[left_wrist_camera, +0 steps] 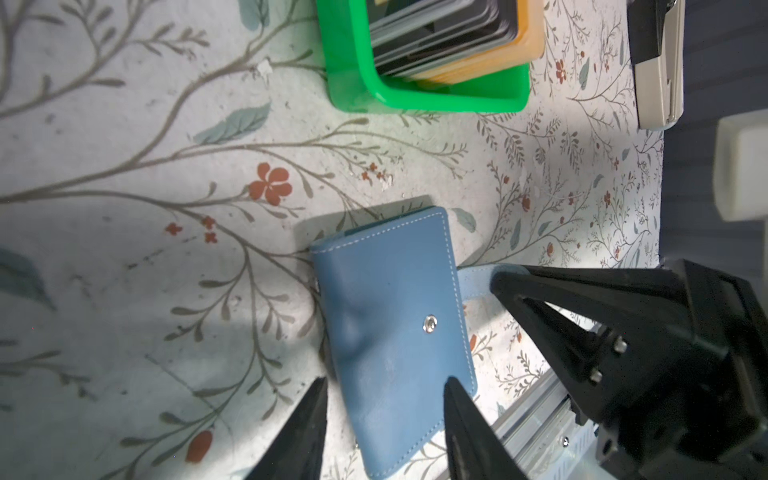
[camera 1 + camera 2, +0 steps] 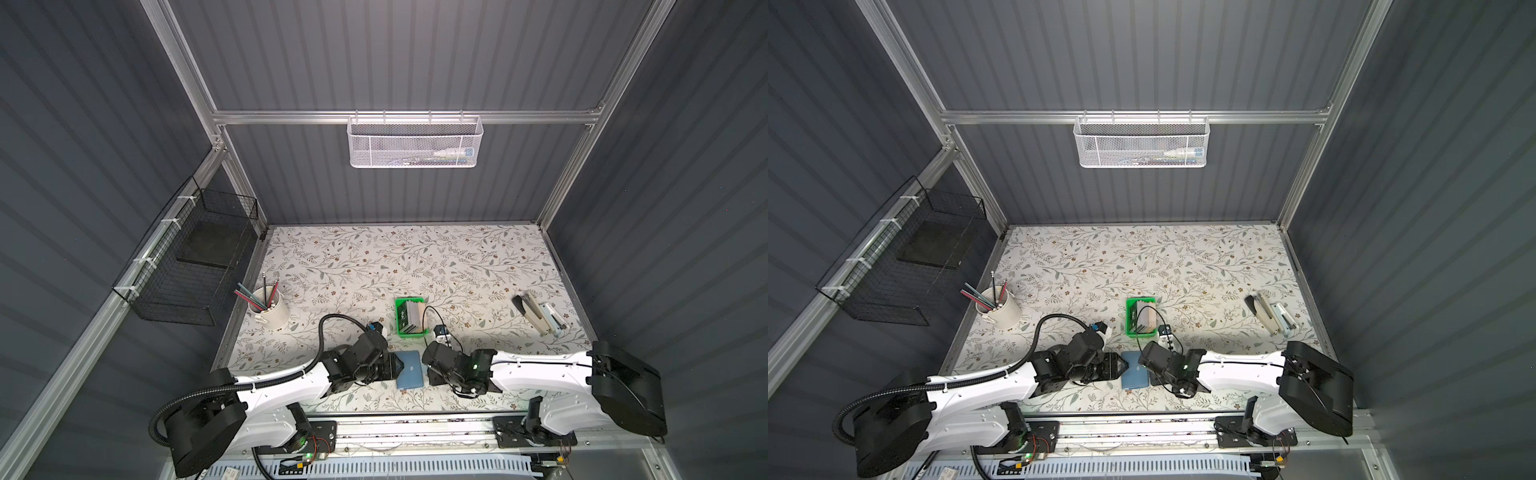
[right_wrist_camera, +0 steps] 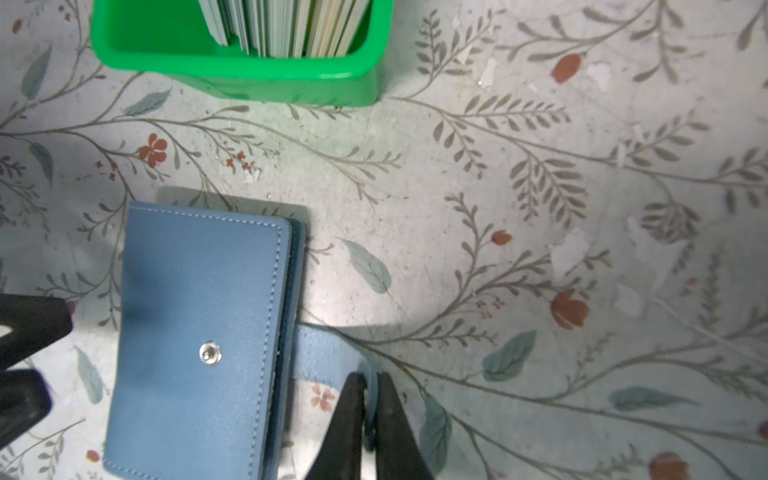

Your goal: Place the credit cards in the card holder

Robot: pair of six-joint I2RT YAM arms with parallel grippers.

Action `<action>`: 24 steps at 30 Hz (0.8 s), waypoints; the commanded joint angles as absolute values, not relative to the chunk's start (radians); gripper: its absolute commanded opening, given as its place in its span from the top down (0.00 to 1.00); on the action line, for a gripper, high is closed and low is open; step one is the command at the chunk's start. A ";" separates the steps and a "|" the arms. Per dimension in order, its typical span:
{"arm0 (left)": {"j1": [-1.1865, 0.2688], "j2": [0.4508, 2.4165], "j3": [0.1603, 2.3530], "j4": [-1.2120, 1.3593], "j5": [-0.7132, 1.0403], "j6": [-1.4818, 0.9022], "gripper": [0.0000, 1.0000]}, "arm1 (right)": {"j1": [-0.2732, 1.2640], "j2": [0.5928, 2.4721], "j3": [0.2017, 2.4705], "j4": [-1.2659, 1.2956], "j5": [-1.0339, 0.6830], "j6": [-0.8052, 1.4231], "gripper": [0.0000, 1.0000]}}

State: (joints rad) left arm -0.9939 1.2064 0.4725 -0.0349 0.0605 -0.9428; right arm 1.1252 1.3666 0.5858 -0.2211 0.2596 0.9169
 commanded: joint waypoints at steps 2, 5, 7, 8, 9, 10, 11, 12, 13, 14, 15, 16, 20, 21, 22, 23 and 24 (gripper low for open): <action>-1.011 1.242 0.533 -0.103 0.011 -0.947 0.54 | 1.090 1.312 0.559 -0.194 0.191 0.893 0.90; -1.029 1.255 0.564 -0.131 -0.007 -0.967 0.54 | 1.083 1.276 0.556 -0.224 0.171 0.908 0.88; -1.053 1.250 0.581 -0.154 -0.038 -0.967 0.54 | 1.082 1.254 0.543 -0.221 0.166 0.916 0.87; -1.066 1.247 0.581 -0.152 -0.052 -0.968 0.54 | 1.081 1.244 0.534 -0.216 0.168 0.917 0.87; -1.076 1.247 0.574 -0.136 -0.060 -0.966 0.54 | 1.082 1.235 0.526 -0.213 0.173 0.913 0.86; -1.090 1.248 0.567 -0.115 -0.072 -0.965 0.55 | 1.083 1.226 0.520 -0.214 0.183 0.910 0.86; -1.103 1.247 0.559 -0.098 -0.088 -0.964 0.55 | 1.083 1.212 0.519 -0.224 0.192 0.907 0.85; -1.116 1.247 0.550 -0.082 -0.107 -0.965 0.56 | 1.083 1.192 0.520 -0.232 0.196 0.904 0.85; -1.130 1.244 0.542 -0.066 -0.126 -0.975 0.56 | 1.083 1.176 0.518 -0.237 0.195 0.902 0.83; -1.140 1.240 0.532 -0.044 -0.138 -0.981 0.56 | 1.083 1.157 0.514 -0.240 0.196 0.907 0.83; -1.153 1.237 0.521 -0.013 -0.146 -0.983 0.56 | 1.083 1.136 0.508 -0.241 0.192 0.917 0.83; -1.161 1.234 0.513 0.007 -0.151 -0.983 0.56 | 1.084 1.125 0.501 -0.245 0.187 0.926 0.83; -1.166 1.228 0.520 -0.005 -0.161 -0.948 0.57 | 1.090 0.991 0.472 -0.240 0.212 0.952 0.78; -1.166 1.222 0.528 -0.024 -0.167 -0.939 0.57 | 1.091 0.967 0.467 -0.242 0.225 0.954 0.77; -1.166 1.213 0.533 -0.040 -0.172 -0.929 0.57 | 1.089 0.950 0.467 -0.248 0.235 0.951 0.77; -1.166 1.204 0.536 -0.052 -0.178 -0.925 0.57 | 1.088 0.941 0.473 -0.259 0.243 0.950 0.77; -1.167 1.191 0.535 -0.059 -0.182 -0.922 0.57 | 1.088 0.938 0.486 -0.280 0.250 0.950 0.77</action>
State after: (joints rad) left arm -1.1637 1.2297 0.5224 -0.0261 -0.1410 -0.9531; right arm 1.0863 0.9535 0.4797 -0.2295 0.2066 0.9398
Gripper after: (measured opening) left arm 0.426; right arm 0.230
